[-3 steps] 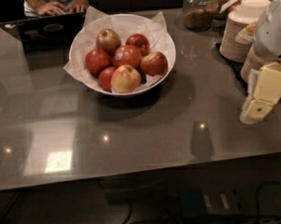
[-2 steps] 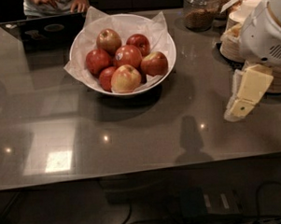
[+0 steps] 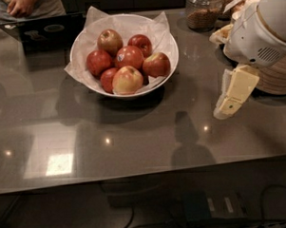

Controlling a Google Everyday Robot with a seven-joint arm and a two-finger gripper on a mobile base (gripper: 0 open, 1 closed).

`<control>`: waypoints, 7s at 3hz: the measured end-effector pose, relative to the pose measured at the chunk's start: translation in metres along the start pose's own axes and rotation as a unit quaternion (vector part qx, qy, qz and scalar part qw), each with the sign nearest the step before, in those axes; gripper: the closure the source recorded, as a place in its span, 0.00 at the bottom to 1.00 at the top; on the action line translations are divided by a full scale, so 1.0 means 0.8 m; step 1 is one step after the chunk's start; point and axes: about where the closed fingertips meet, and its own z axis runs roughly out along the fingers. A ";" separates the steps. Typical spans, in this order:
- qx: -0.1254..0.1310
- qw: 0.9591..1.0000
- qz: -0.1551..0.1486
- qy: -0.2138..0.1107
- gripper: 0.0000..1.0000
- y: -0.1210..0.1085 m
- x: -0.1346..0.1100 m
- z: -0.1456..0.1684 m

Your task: Pick apple from white bowl

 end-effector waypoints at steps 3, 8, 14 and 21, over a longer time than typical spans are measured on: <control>0.030 0.991 0.019 -0.131 0.00 -0.059 -0.037 0.026; 0.006 0.979 0.015 -0.205 0.22 -0.114 -0.090 0.084; -0.058 0.976 0.045 -0.204 0.41 -0.120 -0.110 0.138; -0.094 0.977 0.077 -0.178 1.00 -0.107 -0.098 0.179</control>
Offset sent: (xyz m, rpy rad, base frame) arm 0.0689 0.0279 0.0128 0.3231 -0.1384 0.0291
